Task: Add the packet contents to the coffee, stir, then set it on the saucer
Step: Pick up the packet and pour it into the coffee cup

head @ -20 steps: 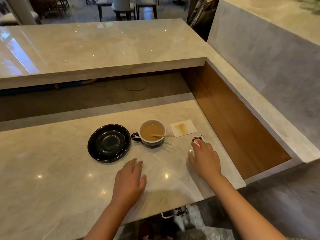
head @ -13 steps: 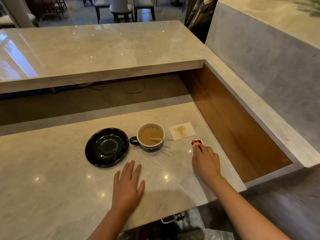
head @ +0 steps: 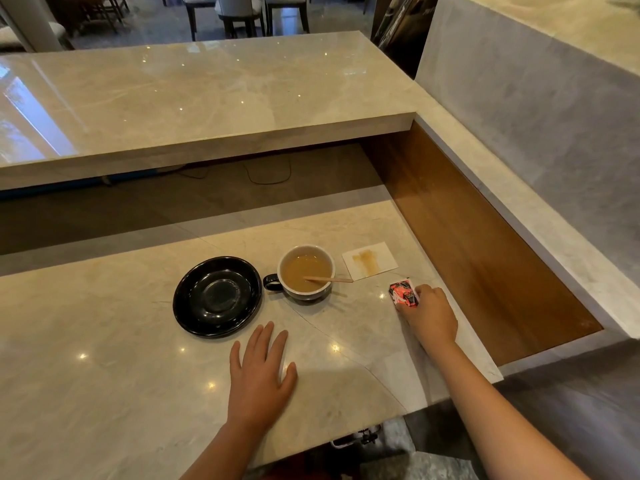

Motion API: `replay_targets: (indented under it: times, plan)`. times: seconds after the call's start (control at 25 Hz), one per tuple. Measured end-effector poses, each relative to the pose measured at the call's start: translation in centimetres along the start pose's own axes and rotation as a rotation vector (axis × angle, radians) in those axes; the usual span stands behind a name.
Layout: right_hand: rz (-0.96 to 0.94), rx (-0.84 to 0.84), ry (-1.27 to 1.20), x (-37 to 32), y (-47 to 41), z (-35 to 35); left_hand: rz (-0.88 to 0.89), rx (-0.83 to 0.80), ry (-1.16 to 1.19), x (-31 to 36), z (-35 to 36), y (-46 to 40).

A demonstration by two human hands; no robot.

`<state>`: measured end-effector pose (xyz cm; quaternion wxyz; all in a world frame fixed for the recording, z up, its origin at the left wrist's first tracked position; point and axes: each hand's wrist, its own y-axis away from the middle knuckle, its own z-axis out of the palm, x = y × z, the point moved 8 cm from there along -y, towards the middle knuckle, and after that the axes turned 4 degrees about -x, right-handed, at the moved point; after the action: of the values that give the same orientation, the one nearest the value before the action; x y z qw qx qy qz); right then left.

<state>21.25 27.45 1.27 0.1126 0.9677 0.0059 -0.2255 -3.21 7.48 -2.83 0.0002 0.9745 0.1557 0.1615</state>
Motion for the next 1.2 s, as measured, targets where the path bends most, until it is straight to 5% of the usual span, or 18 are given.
replay_targets:
  times: [0.48, 0.64, 1.04, 1.2]
  plan:
    - [0.087, -0.059, -0.771, -0.7, 0.6, -1.0, 0.006, 0.007, 0.01, -0.2, 0.2, -0.2]
    - [-0.047, -0.248, -1.114, -5.1, 1.1, -2.5, -0.015, -0.009, -0.016, -0.3, 0.3, -0.3]
    - [-0.168, -0.248, -0.998, -11.4, -0.4, -2.7, -0.011, 0.007, 0.0, -0.4, 0.3, -0.2]
    - [-0.336, -0.176, -0.742, -14.4, -0.1, -3.3, -0.009, 0.014, 0.005, -0.3, 0.2, -0.3]
